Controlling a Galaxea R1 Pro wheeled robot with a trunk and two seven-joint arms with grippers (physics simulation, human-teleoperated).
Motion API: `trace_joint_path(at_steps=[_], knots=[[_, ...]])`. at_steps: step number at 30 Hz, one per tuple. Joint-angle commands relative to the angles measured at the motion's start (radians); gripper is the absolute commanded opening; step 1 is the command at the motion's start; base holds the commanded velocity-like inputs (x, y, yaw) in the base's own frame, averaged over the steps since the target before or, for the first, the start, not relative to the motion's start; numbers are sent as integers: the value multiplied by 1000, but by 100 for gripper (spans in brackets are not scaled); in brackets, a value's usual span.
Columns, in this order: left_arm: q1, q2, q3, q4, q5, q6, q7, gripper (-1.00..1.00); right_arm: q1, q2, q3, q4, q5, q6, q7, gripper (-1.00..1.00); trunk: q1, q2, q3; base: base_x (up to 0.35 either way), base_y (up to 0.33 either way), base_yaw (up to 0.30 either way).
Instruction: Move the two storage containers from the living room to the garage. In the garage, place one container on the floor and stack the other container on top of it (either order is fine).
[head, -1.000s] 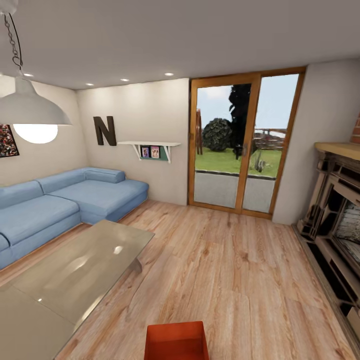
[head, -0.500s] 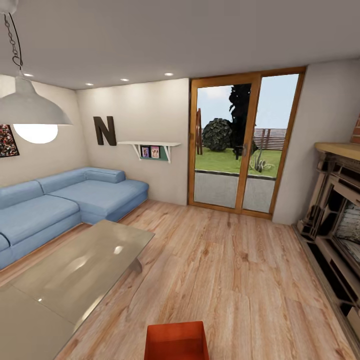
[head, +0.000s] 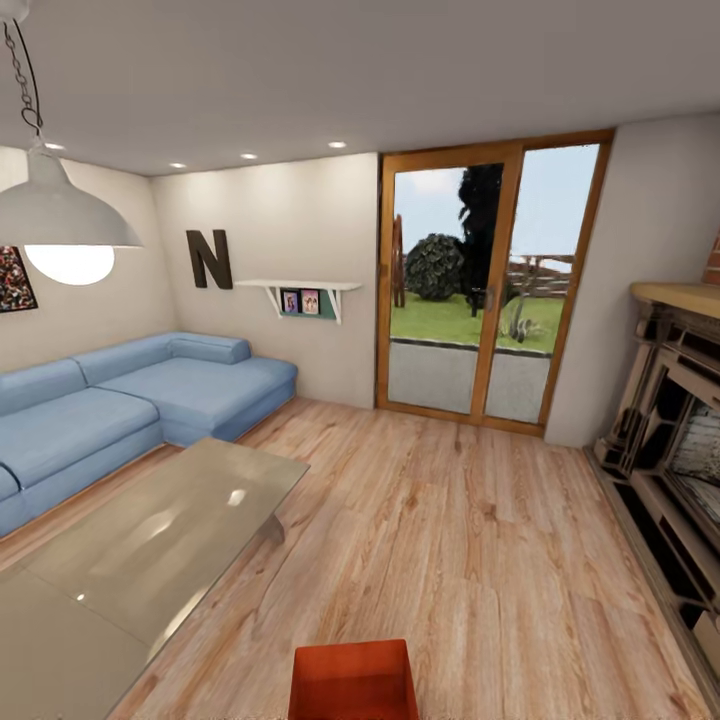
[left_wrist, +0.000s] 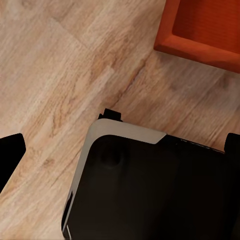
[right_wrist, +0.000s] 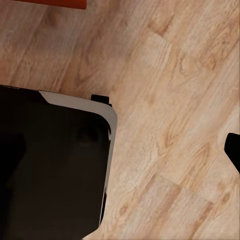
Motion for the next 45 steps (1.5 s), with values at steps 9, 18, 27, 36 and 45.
trace_joint_path(at_steps=[9,18,27,36,45], knots=[[0,0,8,1,1,-2,-2,100,-1,0,6,3,2,-3,-12,100,0,-1,-14,0,0,0],[0,-1,7,0,1,2,-8,100,-1,0,6,3,2,-4,-15,100,0,-1,-29,0,0,0],[0,-3,9,0,1,-2,-5,100,-1,2,6,3,2,-3,-14,100,8,-15,-49,0,0,0],[0,-1,9,0,1,-2,-5,100,-1,0,4,3,2,-3,-15,100,42,-78,-91,0,0,0],[0,0,9,1,1,-2,-4,100,-1,0,3,3,1,-5,-15,100,77,-141,-134,0,0,0]])
